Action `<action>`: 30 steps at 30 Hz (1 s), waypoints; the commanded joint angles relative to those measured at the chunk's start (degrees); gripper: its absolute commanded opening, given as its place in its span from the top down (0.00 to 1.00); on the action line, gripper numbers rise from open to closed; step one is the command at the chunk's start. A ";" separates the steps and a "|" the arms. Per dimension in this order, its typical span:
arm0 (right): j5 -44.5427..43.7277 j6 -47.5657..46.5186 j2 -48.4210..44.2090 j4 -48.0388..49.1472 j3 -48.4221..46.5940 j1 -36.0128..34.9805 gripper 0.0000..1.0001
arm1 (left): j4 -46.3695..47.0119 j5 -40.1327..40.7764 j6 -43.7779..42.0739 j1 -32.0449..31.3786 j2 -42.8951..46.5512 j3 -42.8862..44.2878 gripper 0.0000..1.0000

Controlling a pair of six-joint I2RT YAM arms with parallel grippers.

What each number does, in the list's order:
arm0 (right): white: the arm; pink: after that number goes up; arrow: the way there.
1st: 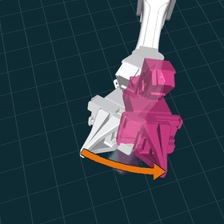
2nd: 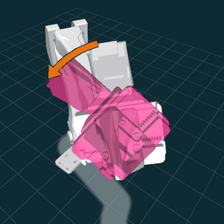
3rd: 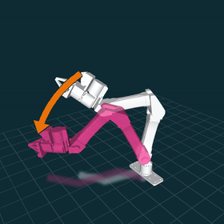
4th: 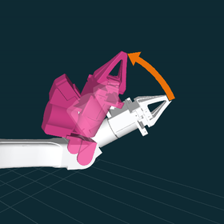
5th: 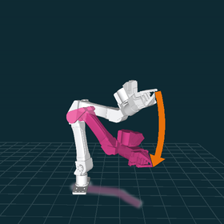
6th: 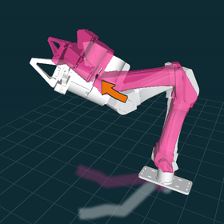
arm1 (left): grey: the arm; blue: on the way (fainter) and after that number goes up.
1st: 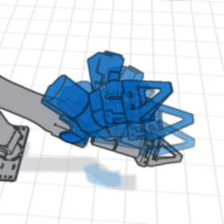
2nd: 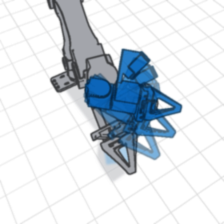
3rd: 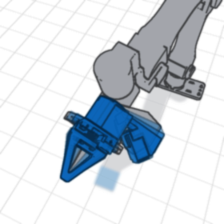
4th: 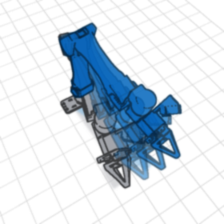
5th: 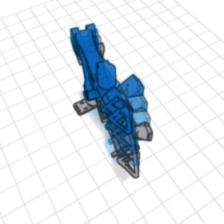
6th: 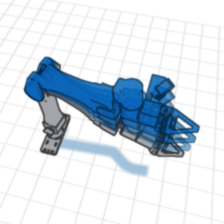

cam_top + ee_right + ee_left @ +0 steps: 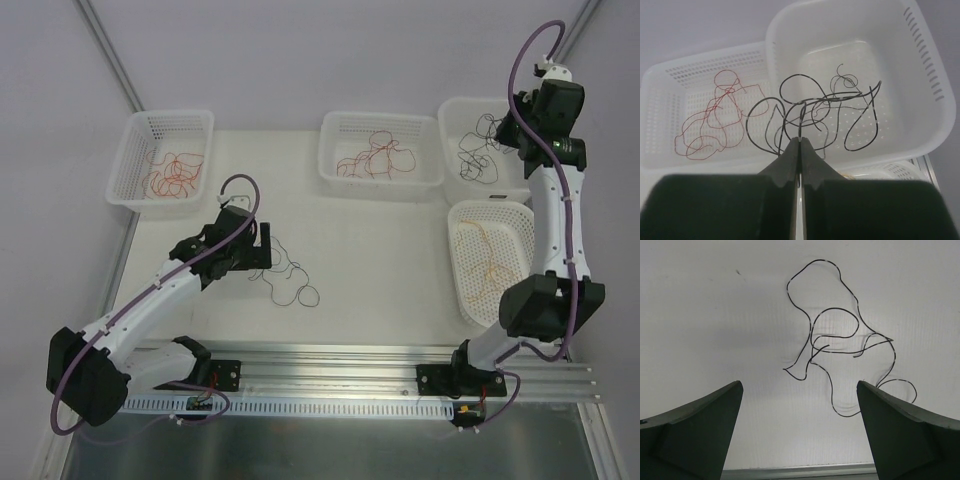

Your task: Untangle the cables

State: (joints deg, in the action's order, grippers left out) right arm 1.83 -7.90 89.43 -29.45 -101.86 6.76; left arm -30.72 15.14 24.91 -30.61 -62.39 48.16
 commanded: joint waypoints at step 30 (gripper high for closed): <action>8.11 6.58 -6.27 9.75 29.22 -27.48 0.03 | 4.00 -6.42 -1.17 7.58 -8.00 1.05 0.01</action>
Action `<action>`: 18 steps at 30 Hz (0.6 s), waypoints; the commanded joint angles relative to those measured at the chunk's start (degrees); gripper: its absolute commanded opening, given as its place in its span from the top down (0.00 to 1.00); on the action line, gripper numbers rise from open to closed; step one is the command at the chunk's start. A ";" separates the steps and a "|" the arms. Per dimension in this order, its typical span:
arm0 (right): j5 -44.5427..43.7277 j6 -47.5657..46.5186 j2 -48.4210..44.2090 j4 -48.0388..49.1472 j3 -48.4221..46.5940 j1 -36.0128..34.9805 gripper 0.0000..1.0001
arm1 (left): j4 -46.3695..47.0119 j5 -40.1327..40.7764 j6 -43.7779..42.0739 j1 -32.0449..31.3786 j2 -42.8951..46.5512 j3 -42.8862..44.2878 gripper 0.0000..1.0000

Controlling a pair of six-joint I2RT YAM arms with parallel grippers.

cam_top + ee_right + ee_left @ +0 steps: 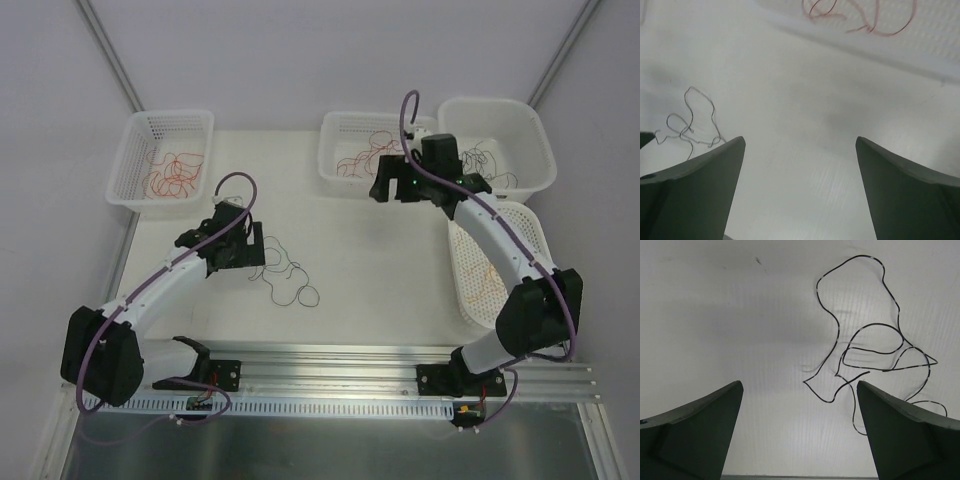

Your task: Untangle the cables

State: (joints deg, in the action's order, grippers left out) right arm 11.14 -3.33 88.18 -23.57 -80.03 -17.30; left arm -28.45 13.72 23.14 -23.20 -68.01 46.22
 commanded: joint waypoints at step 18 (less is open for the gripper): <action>-3.40 16.07 -15.93 18.38 31.07 -21.55 0.03 | 9.29 -17.57 1.74 -2.72 -25.59 10.03 0.66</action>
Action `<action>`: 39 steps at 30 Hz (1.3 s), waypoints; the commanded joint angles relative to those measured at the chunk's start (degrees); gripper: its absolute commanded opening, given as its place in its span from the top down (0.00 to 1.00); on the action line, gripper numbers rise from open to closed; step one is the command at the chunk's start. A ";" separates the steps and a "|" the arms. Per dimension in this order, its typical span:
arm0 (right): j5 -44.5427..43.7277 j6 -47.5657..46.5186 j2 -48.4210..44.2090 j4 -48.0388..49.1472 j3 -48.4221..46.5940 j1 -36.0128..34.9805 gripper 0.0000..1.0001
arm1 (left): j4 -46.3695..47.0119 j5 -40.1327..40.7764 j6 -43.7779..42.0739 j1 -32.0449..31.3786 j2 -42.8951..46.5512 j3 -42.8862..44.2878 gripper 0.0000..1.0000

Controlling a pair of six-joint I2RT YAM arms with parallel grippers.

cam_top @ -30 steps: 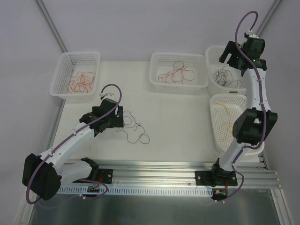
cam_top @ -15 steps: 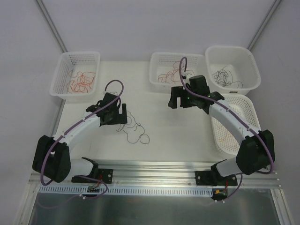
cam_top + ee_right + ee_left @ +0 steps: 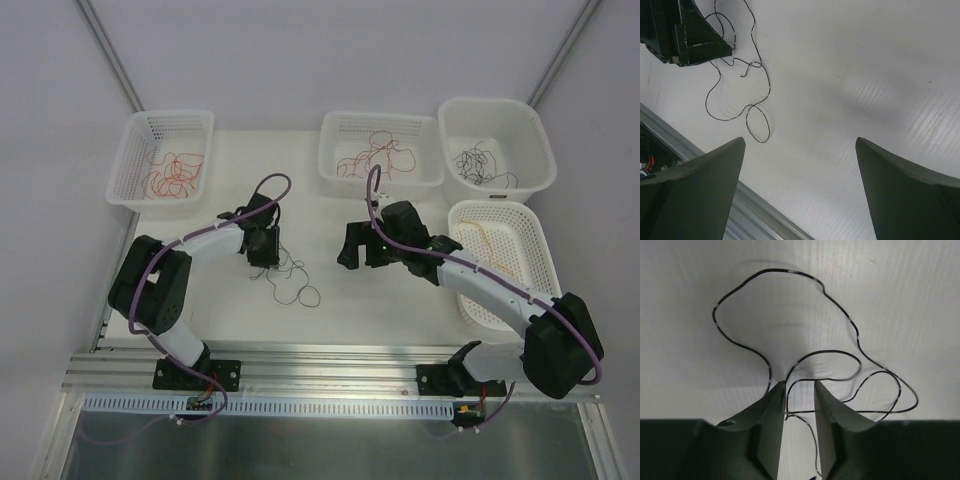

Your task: Untangle the cables

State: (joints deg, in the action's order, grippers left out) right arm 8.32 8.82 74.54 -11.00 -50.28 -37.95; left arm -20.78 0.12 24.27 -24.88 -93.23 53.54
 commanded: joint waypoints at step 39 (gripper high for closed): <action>21.04 0.67 4.73 23.31 0.54 -6.52 0.02 | 2.05 -18.84 9.47 -8.51 17.73 10.45 1.00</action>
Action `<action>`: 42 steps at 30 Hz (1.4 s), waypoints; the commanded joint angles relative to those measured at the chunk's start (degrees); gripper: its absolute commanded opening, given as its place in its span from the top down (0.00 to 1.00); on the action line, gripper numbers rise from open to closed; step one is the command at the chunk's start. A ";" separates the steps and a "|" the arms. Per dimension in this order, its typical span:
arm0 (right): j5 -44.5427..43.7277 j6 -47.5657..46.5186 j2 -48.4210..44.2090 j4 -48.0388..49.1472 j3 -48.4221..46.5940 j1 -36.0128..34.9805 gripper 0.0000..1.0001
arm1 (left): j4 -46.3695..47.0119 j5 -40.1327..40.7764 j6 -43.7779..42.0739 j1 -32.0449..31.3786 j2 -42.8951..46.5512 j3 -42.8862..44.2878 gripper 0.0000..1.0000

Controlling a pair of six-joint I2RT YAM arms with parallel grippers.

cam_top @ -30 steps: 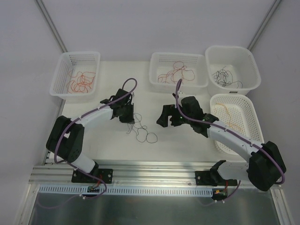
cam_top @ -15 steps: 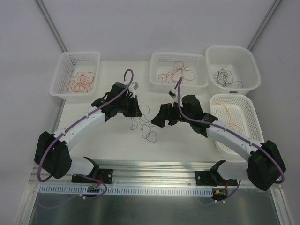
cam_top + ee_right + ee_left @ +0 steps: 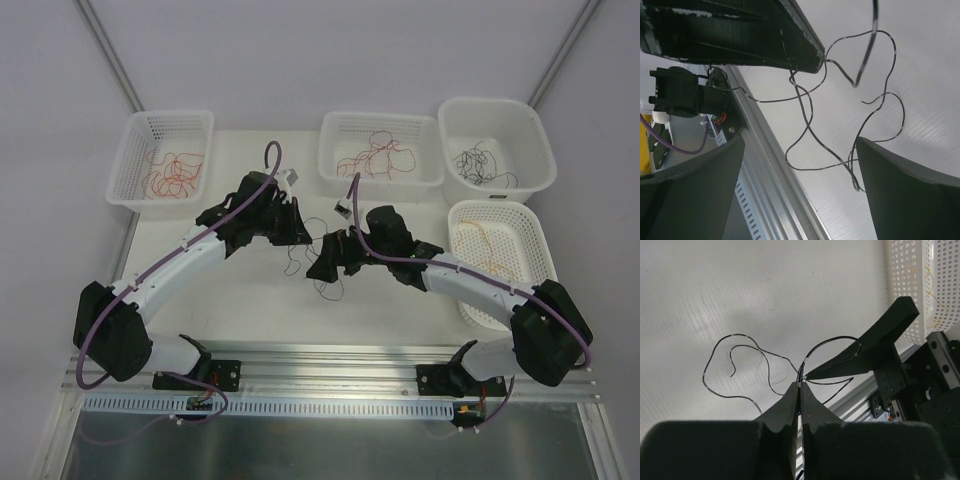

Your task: Untangle the cables

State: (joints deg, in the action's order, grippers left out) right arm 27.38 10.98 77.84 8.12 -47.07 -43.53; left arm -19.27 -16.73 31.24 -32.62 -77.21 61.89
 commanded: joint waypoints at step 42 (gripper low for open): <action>-11.20 -19.32 -8.32 -43.71 -34.30 16.80 0.99 | 0.63 26.39 -13.05 1.60 25.69 -8.17 0.01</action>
State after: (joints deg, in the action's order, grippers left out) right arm 17.93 -4.38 71.88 -27.88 -76.18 -30.00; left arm -19.18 3.88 21.63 -31.42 -54.72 56.29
